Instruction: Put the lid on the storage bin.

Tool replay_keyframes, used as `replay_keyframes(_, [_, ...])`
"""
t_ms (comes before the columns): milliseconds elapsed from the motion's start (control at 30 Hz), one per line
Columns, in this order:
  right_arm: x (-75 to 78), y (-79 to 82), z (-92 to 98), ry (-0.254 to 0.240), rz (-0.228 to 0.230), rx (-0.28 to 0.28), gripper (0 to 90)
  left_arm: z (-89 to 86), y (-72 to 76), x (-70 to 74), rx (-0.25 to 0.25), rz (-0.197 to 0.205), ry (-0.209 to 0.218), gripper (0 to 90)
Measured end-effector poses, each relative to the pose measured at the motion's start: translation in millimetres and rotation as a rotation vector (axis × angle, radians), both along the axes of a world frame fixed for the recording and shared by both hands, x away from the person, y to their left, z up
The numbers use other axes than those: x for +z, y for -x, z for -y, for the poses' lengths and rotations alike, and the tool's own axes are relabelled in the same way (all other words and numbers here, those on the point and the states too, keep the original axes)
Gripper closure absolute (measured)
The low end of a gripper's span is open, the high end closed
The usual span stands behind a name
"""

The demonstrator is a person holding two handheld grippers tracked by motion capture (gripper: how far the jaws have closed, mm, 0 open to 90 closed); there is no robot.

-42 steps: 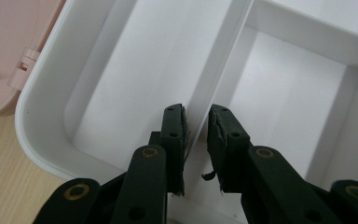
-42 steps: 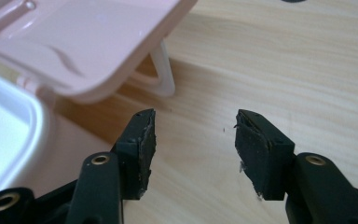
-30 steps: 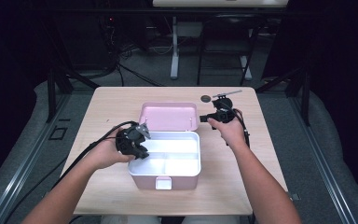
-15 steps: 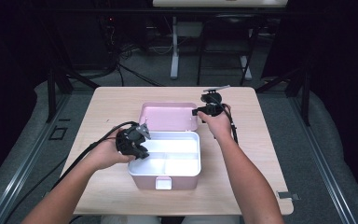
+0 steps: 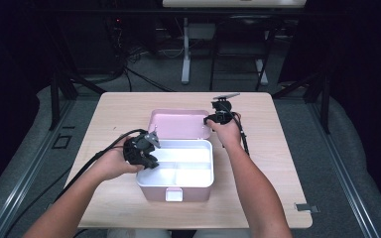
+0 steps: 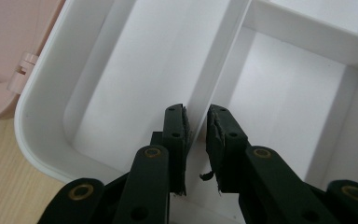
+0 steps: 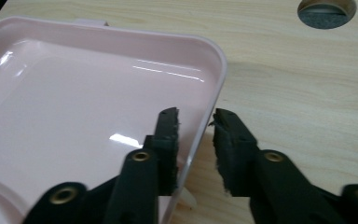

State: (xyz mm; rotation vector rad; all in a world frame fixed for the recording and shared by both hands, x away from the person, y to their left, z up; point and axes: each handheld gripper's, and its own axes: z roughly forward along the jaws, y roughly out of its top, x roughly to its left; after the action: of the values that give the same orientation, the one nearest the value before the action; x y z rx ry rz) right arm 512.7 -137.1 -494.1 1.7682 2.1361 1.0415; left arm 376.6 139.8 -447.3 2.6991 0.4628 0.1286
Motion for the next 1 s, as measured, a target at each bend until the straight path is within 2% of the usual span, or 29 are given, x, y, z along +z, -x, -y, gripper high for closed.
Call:
replay_keyframes(300, [4.8,2.4,-3.3,0.022,-0.01,-0.021,75.6,0.1,-0.8,0.0,-0.002,-0.006,0.002,77.8])
replay_keyframes(667, [14.6,5.5,-5.5,0.026,0.004,-0.043,79.8,-0.2,-1.4,0.0,-0.006,-0.008,0.003,77.9])
replay_keyframes(833, [20.7,6.8,-8.2,0.058,0.019,-0.04,81.1,-0.2,-1.1,0.1,-0.006,-0.007,0.002,77.9])
replay_keyframes(1000, [26.4,8.9,-7.3,0.043,0.027,-0.051,82.4,-0.2,-1.0,0.1,-0.007,-0.006,0.002,77.9])
